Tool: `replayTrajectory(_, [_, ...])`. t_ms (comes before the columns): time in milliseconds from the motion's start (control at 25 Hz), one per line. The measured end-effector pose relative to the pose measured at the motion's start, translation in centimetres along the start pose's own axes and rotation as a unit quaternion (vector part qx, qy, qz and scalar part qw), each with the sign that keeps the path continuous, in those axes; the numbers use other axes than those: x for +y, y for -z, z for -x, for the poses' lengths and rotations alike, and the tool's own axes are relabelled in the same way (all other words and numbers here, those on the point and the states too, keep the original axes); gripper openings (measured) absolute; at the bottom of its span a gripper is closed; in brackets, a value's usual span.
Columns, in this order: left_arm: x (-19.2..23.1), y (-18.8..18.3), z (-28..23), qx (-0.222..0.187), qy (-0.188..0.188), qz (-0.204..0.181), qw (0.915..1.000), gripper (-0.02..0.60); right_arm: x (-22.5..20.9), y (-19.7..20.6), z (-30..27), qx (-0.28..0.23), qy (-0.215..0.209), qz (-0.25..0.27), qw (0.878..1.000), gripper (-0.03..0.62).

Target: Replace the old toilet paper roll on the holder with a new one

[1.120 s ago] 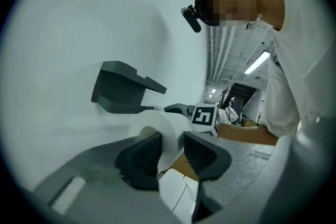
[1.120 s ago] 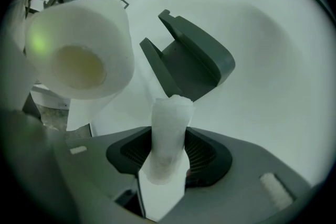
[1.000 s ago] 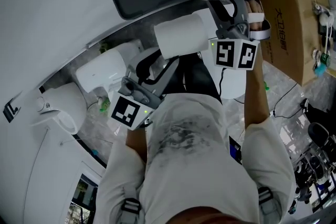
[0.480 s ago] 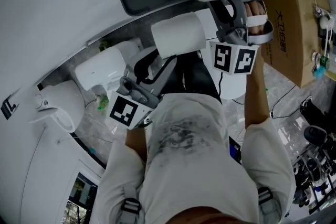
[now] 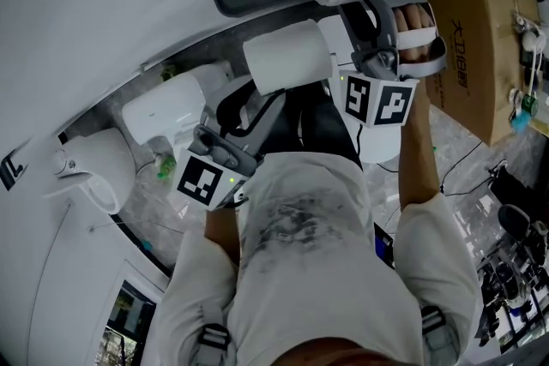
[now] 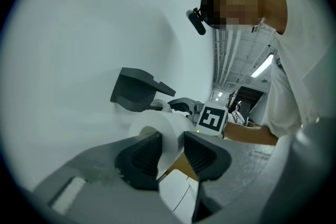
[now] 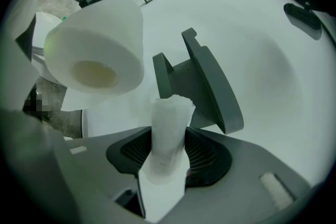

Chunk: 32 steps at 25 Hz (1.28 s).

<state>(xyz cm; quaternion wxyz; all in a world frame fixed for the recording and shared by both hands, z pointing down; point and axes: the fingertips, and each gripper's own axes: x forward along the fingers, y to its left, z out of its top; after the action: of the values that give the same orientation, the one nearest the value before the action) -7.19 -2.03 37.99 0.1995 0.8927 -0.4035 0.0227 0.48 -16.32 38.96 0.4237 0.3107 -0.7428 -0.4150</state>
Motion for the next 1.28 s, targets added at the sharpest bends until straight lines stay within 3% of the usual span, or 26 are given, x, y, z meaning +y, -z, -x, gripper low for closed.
replayTrajectory(600, [0.8,0.3,1.9,-0.010,-0.010,0.005,0.9999,0.146,0.2,-2.3,0.0,0.010,0.013,0.054,0.998,0.196])
replayTrajectory(1280, [1.1,0.3,3.9,-0.018,-0.016,0.006,0.9997,0.146,0.8,-5.3,0.2,-0.003,0.027,0.081,0.996,0.196])
